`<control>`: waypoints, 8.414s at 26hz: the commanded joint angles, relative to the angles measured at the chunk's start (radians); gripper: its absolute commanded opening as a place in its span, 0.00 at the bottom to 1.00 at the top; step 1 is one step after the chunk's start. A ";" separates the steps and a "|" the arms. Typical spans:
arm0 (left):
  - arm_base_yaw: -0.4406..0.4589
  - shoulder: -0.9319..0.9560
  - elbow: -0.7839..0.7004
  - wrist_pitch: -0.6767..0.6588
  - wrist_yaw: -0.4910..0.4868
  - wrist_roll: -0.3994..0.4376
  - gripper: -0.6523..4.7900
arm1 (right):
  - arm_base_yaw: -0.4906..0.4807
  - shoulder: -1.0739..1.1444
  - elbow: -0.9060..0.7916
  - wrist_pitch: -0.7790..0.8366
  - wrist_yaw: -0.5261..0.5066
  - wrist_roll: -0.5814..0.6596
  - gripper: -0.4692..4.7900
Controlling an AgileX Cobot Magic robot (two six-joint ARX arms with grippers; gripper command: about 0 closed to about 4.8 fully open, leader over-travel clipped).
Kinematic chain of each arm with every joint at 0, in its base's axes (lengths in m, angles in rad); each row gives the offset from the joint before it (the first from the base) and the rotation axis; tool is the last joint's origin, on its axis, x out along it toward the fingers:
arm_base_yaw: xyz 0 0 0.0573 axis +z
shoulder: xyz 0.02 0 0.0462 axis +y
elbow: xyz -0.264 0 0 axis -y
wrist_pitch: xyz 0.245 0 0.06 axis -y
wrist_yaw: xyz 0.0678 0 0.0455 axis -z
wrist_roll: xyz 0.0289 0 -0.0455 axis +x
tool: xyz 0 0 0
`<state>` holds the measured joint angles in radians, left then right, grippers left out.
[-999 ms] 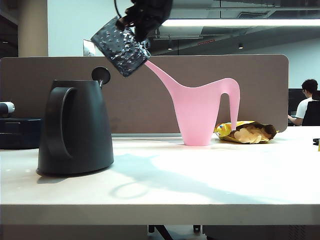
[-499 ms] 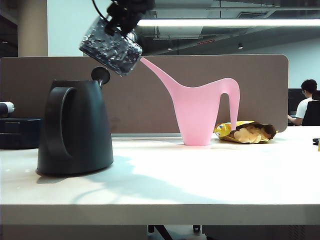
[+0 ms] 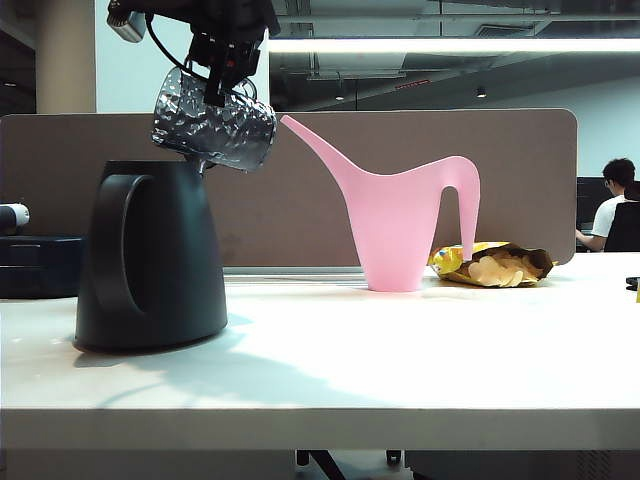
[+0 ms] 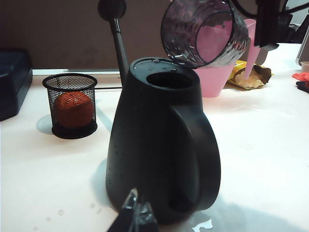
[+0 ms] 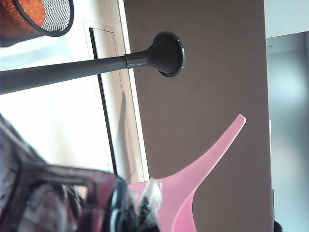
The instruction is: Pour the water from the cup into the kettle.
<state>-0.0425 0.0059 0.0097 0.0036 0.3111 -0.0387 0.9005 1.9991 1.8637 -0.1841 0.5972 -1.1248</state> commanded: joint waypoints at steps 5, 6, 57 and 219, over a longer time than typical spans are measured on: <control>0.000 0.000 0.003 0.012 0.007 0.001 0.11 | 0.008 -0.003 0.043 0.040 0.022 -0.061 0.07; 0.000 0.000 0.003 0.011 0.006 0.001 0.11 | 0.009 -0.003 0.043 0.047 0.022 -0.066 0.07; -0.001 0.000 0.003 -0.032 0.075 0.001 0.11 | 0.055 0.045 0.062 0.054 0.058 -0.267 0.07; 0.000 0.000 0.003 -0.013 0.099 0.001 0.11 | -0.871 -1.096 -1.110 -0.029 -0.756 1.101 0.08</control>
<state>-0.0425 0.0055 0.0097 -0.0204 0.4458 -0.0406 0.0448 0.9462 0.7765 -0.2409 -0.1467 -0.0238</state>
